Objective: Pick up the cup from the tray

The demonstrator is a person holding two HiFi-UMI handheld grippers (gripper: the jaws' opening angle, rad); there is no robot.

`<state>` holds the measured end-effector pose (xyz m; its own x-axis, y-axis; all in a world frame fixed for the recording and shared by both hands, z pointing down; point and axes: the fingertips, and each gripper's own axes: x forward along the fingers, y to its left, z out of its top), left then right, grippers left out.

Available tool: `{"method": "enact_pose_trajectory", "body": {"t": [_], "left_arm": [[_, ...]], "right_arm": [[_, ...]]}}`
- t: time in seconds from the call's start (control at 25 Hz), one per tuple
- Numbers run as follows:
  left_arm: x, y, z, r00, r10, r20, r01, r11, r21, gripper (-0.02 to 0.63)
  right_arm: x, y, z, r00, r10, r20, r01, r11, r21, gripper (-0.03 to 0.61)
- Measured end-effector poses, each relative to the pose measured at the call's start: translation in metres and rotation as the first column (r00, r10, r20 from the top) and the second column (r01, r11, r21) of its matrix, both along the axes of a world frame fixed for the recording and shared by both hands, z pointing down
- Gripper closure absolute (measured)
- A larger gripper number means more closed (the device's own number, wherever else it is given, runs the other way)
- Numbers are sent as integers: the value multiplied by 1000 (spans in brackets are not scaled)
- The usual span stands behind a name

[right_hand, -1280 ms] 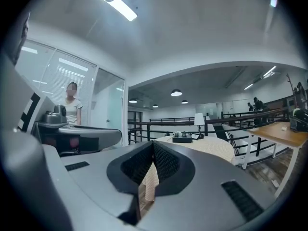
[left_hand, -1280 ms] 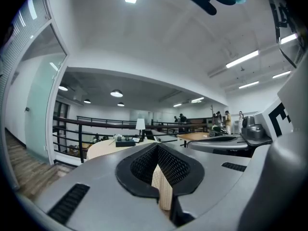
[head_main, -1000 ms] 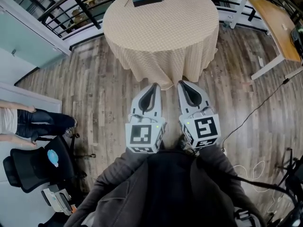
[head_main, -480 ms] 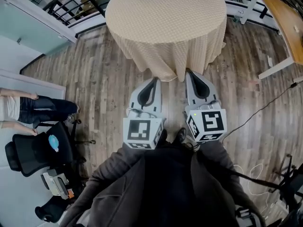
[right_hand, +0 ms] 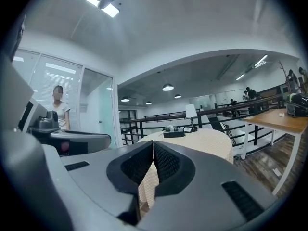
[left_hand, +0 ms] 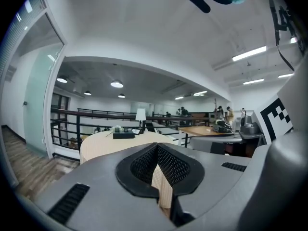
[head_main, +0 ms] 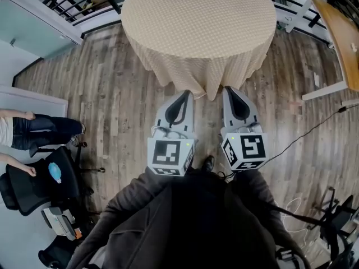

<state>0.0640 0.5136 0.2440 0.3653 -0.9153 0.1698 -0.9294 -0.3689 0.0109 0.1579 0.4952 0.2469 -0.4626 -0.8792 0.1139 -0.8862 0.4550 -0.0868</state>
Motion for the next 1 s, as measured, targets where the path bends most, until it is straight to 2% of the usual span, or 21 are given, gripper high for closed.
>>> {"method": "enact_pose_trajectory", "body": {"t": [0.4,0.64,0.84,1.0], "left_arm": [[-69,-85,-35,998,0,-68,6,995,98,609],[-99,-119,-44,995,18,-95,-6,992,122,609],[-108,-139,-38,994,35,-107,-24,995,101,609],[-107,-151,-20,992,39,-117,-33,998,52,609]], "right_arm": [[-80,-82,-39,998,-31,-61,35,996,80,569],[-115,-117,-54,996,-25,-82,34,993,112,569],[-127,-135,-50,996,-16,-89,25,996,91,569],[-122,-146,-35,996,-2,-88,7,999,54,569]]}}
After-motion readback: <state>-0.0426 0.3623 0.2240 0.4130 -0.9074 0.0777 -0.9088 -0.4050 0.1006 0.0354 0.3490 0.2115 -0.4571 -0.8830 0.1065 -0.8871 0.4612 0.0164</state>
